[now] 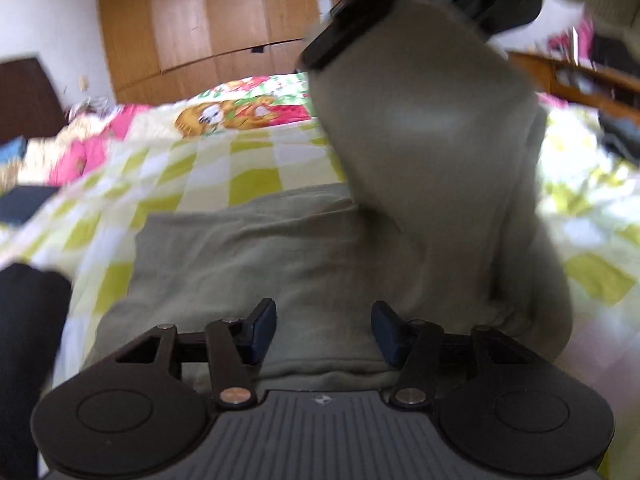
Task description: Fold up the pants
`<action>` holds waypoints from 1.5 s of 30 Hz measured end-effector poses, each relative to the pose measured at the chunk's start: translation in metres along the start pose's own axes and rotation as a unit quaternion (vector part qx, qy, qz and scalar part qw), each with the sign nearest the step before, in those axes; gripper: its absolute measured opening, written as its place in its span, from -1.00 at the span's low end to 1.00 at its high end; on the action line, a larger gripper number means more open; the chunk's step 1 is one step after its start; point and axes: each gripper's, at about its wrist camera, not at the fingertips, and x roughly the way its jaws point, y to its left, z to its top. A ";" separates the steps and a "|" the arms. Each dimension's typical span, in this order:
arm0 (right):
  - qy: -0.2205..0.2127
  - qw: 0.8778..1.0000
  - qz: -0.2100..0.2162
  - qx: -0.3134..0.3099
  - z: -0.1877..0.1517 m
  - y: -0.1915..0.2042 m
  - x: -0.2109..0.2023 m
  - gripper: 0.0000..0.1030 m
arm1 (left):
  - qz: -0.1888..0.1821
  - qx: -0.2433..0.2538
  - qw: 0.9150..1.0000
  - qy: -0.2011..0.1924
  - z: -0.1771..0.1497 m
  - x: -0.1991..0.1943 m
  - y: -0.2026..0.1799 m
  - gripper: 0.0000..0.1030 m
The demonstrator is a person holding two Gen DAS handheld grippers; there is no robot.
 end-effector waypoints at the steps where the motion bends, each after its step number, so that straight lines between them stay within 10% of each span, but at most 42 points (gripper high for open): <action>1: 0.011 1.000 -0.004 -0.002 -0.001 0.007 0.014 -0.81 | -0.007 -0.015 1.000 0.001 -0.002 -0.002 0.006 0.30; 14: 0.094 0.995 -0.036 -0.021 -0.035 0.036 0.050 -0.30 | -0.082 -0.162 0.983 -0.015 -0.018 -0.019 0.066 0.30; 30: 0.110 0.976 -0.056 -0.179 -0.036 0.014 0.022 0.12 | -0.063 -0.144 0.987 -0.019 -0.004 -0.019 0.112 0.30; 34: 0.142 0.967 -0.059 -0.204 -0.035 0.011 0.031 0.11 | -0.012 -0.098 0.995 0.006 0.005 -0.001 0.110 0.30; 39: 0.180 0.970 -0.028 -0.164 -0.044 0.020 0.025 -0.75 | -0.017 -0.093 0.995 0.017 0.007 0.013 0.120 0.34; 45: 0.182 0.975 0.071 -0.109 -0.068 0.058 0.042 -0.75 | -0.038 -0.091 0.995 0.012 0.008 0.014 0.129 0.34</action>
